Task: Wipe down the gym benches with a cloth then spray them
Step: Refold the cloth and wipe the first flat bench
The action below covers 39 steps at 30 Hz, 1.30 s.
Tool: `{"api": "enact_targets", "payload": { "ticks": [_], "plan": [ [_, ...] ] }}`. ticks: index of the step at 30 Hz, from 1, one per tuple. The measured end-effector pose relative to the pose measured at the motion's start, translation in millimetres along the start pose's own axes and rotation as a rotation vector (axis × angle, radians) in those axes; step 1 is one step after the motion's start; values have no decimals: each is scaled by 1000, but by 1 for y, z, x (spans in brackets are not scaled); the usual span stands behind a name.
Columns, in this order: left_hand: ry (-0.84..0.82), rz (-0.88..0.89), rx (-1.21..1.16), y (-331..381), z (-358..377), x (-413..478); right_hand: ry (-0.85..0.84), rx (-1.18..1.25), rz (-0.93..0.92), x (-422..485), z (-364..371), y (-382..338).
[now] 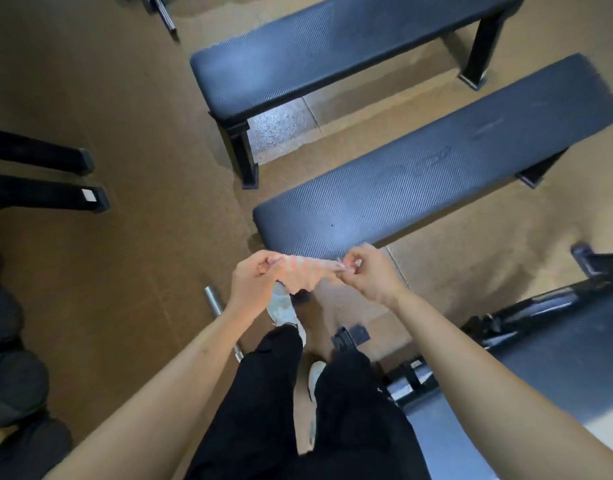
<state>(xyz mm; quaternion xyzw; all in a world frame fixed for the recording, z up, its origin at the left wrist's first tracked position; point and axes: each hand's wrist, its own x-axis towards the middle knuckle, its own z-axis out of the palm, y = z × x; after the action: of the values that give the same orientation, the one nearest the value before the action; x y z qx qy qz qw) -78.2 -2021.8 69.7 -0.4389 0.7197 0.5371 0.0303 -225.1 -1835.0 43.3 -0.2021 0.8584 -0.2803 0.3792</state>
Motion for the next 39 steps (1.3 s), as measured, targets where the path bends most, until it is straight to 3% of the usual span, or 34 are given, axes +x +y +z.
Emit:
{"api": "enact_targets", "payload": {
  "ticks": [5,8,12,14,17,19,21,24,26,31,39],
  "plan": [
    [83,32,-7,4,-11,86,58,-17,-27,87,-3,-31],
    [133,40,-75,-11,-7,115,88,-58,-175,125,5,-31],
    [133,-24,43,-69,22,136,-51,-193,-243,151,31,4],
    [44,-101,180,-106,42,138,-183,-278,-187,154,52,34],
    [-226,-305,346,-155,73,133,-453,-374,-112,147,81,83],
    [-279,-349,479,-162,90,136,-449,-359,-57,141,87,106],
    [-188,-179,618,-160,101,145,-343,-274,-9,135,88,121],
    [-20,341,748,-157,114,165,-156,-289,13,139,82,137],
    [-28,526,836,-159,119,183,-35,-357,24,149,78,146],
    [-379,609,1181,-176,128,226,51,-427,125,164,79,153],
    [-240,652,1154,-202,154,217,155,-411,244,165,112,156]
  ]
}}
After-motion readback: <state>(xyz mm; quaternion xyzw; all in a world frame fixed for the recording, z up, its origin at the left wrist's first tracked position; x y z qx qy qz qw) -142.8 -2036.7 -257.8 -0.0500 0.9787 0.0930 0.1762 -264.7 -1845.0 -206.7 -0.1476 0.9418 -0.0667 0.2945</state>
